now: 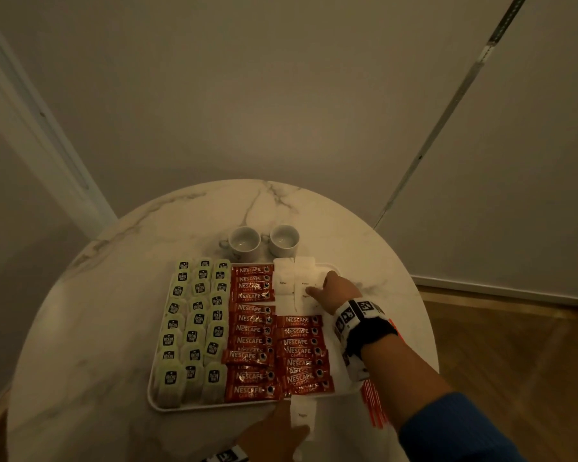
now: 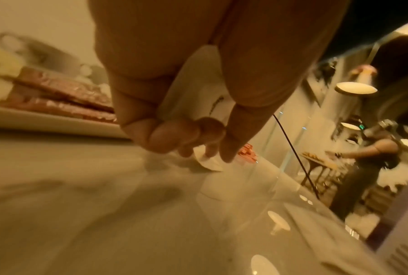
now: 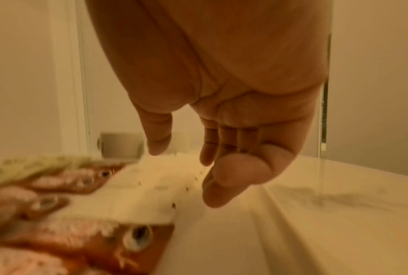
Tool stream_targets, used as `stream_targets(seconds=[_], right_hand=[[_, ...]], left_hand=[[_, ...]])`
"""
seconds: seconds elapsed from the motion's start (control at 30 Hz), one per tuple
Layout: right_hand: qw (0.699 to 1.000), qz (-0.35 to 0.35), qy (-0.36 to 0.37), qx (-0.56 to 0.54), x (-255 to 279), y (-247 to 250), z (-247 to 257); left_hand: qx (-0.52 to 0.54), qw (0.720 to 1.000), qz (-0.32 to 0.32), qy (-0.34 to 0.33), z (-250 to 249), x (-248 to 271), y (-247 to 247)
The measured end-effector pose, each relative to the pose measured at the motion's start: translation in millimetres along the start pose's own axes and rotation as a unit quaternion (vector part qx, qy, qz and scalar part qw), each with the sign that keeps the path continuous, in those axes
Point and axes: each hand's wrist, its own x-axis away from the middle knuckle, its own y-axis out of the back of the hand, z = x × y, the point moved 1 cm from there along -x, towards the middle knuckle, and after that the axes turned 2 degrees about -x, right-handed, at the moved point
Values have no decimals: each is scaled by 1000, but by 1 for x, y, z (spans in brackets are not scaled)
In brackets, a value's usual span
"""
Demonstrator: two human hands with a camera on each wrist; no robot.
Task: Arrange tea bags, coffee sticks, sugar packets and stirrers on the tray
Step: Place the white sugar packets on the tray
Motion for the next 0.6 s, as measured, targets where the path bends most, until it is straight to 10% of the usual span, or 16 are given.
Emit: stream_targets(seconds=[0.6], right_hand=[[995,73,-48,-56,164,-76,-60]], left_hand=[[-107,982,-81,-133,-4,15,8]])
